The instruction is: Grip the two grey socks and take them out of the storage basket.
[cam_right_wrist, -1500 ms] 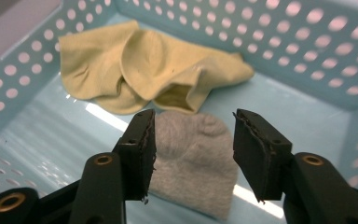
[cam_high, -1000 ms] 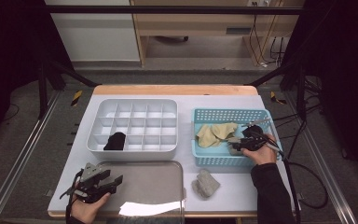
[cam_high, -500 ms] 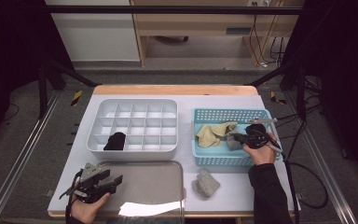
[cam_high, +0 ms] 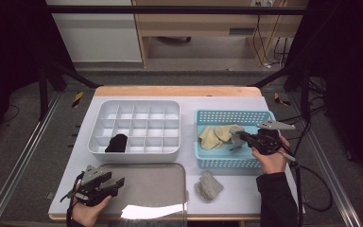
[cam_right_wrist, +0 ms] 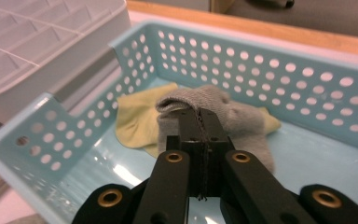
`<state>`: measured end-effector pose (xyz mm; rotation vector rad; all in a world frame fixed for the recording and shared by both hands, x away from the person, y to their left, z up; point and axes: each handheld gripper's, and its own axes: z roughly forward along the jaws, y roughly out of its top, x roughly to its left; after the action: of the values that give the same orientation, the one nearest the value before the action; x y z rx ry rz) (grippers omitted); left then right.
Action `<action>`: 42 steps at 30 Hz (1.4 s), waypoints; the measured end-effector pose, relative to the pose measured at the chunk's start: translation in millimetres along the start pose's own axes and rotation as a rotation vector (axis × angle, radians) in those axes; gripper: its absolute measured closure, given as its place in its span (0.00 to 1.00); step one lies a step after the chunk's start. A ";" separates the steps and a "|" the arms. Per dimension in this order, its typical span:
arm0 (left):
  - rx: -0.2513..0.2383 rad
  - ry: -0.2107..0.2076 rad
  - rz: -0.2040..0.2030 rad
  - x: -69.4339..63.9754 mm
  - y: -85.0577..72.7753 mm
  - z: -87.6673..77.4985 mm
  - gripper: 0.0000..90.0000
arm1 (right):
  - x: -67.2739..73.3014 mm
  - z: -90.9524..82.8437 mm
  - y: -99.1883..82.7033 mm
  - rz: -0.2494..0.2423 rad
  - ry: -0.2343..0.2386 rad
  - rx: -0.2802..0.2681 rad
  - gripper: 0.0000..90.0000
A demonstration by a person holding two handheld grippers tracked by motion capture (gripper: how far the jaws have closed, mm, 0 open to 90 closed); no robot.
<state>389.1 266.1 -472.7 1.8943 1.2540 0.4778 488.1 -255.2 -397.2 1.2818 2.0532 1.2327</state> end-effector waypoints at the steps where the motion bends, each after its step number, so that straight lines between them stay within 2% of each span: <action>1: 0.000 0.000 0.000 -0.1 0.0 0.1 0.44 | 0.9 -3.2 0.1 -0.004 0.002 -0.011 1.00; 6: 0.003 0.001 0.003 -0.2 0.0 0.5 0.44 | 3.7 -16.1 2.1 -0.010 0.013 -0.084 1.00; 13: -0.001 0.003 -0.001 -0.4 0.0 -0.4 0.44 | 4.0 -25.1 12.4 -0.001 0.015 -0.165 1.00; 19: -0.001 0.003 0.001 -0.8 0.1 -0.1 0.44 | 13.9 -36.1 19.8 -0.024 0.034 -0.225 1.00; 26: -0.002 0.004 -0.002 -0.5 0.3 -0.3 0.44 | 27.8 -53.6 18.6 -0.041 0.080 -0.281 1.00; 33: -0.008 0.002 -0.004 -1.1 0.5 -0.8 0.44 | 43.0 -73.9 16.7 -0.066 0.122 -0.319 1.00; 42: -0.017 0.004 -0.005 -1.5 1.0 -2.7 0.45 | 60.2 -91.8 5.3 -0.081 0.161 -0.319 1.00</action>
<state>387.2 265.7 -470.0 1.8766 1.2529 0.4889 395.3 -244.3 -339.3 0.9714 1.8932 1.5930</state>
